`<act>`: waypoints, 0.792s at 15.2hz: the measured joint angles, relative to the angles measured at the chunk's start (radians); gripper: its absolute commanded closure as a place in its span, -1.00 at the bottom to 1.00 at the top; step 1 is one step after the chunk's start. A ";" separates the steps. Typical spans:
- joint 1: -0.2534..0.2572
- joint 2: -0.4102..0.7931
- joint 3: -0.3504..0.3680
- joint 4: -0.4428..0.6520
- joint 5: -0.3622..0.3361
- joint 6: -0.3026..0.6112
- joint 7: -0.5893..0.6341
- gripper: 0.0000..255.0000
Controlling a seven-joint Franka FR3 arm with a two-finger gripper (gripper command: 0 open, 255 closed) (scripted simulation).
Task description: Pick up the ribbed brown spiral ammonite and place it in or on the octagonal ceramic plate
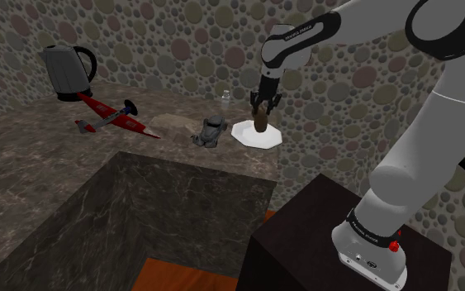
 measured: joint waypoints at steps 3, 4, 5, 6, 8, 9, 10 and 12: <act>-0.001 0.014 -0.001 -0.008 0.000 0.037 -0.002 1.00; -0.002 0.020 -0.002 -0.013 0.000 0.051 -0.005 1.00; -0.001 0.029 -0.002 -0.019 0.000 0.065 -0.003 1.00; -0.002 0.028 -0.003 -0.026 0.000 0.069 -0.006 1.00; 0.000 0.031 -0.002 -0.025 -0.001 0.070 -0.002 1.00; 0.000 0.031 -0.002 -0.026 -0.001 0.071 -0.002 1.00; 0.000 0.032 -0.002 -0.025 -0.001 0.072 -0.002 1.00; 0.000 0.031 -0.002 -0.028 -0.001 0.074 -0.002 -1.00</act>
